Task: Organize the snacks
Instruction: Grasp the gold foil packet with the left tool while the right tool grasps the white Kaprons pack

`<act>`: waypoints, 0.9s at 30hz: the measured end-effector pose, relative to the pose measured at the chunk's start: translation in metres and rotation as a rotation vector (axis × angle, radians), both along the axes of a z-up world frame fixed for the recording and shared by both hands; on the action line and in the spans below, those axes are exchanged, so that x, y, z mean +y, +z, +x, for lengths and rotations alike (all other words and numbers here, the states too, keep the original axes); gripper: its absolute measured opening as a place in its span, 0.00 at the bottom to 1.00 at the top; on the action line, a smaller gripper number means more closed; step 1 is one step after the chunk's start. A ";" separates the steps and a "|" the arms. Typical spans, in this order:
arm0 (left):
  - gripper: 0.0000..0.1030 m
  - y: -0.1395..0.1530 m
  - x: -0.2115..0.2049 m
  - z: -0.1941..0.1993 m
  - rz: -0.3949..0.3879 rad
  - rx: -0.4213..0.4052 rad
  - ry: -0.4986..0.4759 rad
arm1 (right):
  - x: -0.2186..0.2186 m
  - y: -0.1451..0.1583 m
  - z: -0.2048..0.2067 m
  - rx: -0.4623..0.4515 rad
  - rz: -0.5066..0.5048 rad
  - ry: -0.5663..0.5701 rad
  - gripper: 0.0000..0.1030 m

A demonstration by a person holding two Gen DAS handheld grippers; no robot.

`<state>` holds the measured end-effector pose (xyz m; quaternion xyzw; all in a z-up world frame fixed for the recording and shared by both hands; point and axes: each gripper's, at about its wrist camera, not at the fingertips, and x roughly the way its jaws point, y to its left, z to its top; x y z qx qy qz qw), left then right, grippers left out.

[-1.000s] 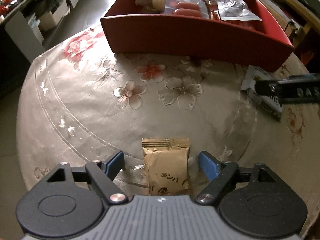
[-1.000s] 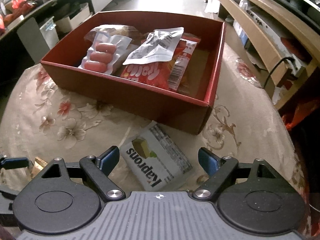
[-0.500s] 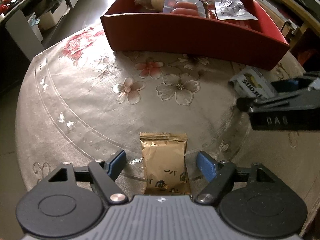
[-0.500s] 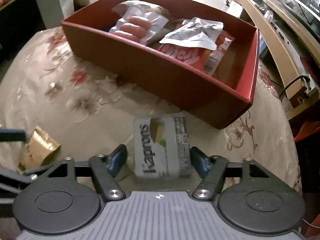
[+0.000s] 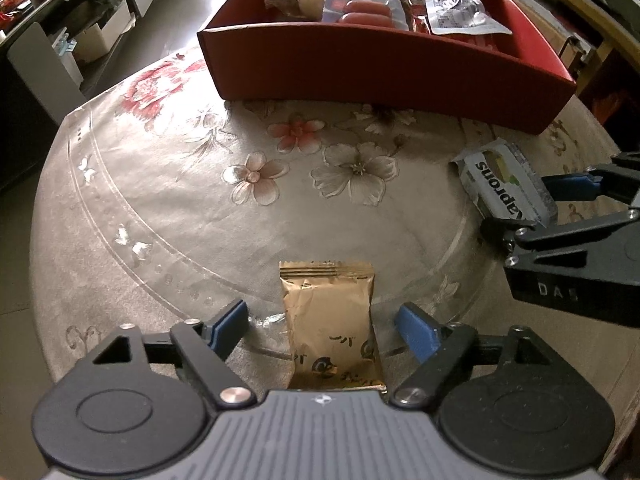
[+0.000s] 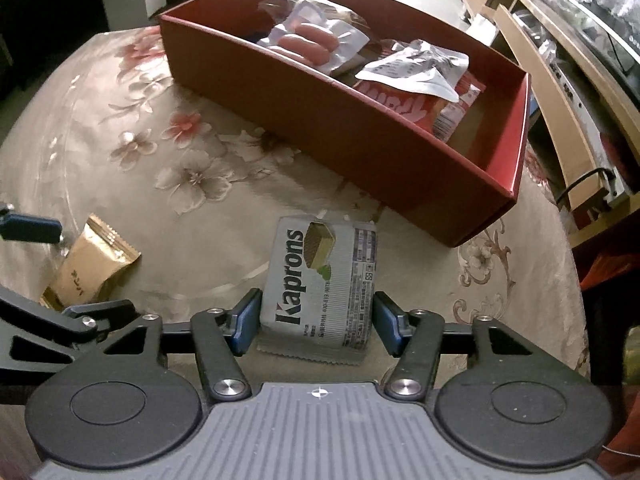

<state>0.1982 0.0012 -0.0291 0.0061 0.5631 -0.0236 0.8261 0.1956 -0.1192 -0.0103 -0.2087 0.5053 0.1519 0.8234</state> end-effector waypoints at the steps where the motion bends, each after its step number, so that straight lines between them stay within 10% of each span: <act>1: 0.87 0.000 0.000 0.000 0.005 0.001 -0.001 | 0.000 0.000 -0.002 -0.003 -0.001 0.002 0.64; 8: 0.84 -0.001 -0.001 -0.007 0.011 -0.004 0.008 | 0.004 0.001 -0.008 -0.012 -0.007 0.000 0.64; 18: 0.49 0.007 -0.001 -0.020 -0.021 -0.008 -0.009 | 0.006 0.005 -0.030 -0.017 0.000 -0.012 0.63; 27: 0.51 0.011 0.008 -0.026 -0.073 0.019 0.013 | -0.001 0.001 -0.052 0.019 0.018 -0.046 0.63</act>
